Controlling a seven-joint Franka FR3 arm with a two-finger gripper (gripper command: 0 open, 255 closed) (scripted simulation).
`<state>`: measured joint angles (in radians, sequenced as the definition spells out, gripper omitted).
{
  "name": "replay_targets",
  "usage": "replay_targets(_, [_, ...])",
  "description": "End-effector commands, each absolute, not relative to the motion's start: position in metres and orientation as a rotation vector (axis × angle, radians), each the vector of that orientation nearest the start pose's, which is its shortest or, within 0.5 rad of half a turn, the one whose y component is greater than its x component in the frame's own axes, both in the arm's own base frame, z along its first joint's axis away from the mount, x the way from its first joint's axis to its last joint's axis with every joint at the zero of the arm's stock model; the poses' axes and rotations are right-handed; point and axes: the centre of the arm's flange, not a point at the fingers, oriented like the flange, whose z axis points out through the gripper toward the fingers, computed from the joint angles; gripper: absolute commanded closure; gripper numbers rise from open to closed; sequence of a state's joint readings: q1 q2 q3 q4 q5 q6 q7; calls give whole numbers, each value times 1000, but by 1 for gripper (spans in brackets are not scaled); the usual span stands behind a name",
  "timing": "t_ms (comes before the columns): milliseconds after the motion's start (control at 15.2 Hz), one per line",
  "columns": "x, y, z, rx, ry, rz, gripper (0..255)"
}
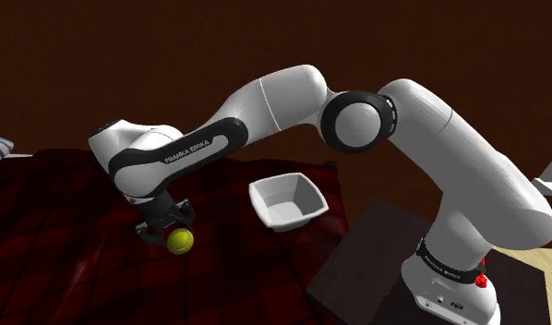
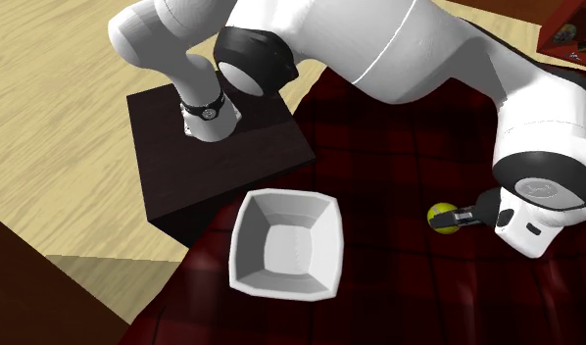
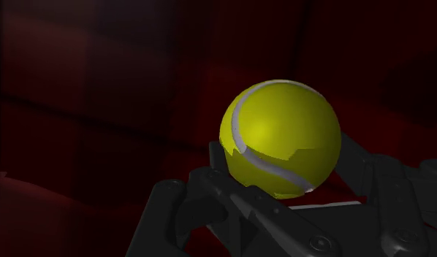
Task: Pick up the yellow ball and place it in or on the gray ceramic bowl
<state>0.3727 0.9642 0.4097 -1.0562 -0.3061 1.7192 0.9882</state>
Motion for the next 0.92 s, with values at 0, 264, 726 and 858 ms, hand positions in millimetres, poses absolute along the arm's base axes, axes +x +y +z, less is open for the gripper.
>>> replay_targets(0, [609, 428, 264, -3248, 403, 317, 255])
replay_targets(264, [609, 428, 285, -3248, 403, 317, 255])
replay_targets(726, [609, 428, 306, -3248, 403, 316, 0])
replay_targets(858, [584, 420, 292, -3238, 492, 256, 0])
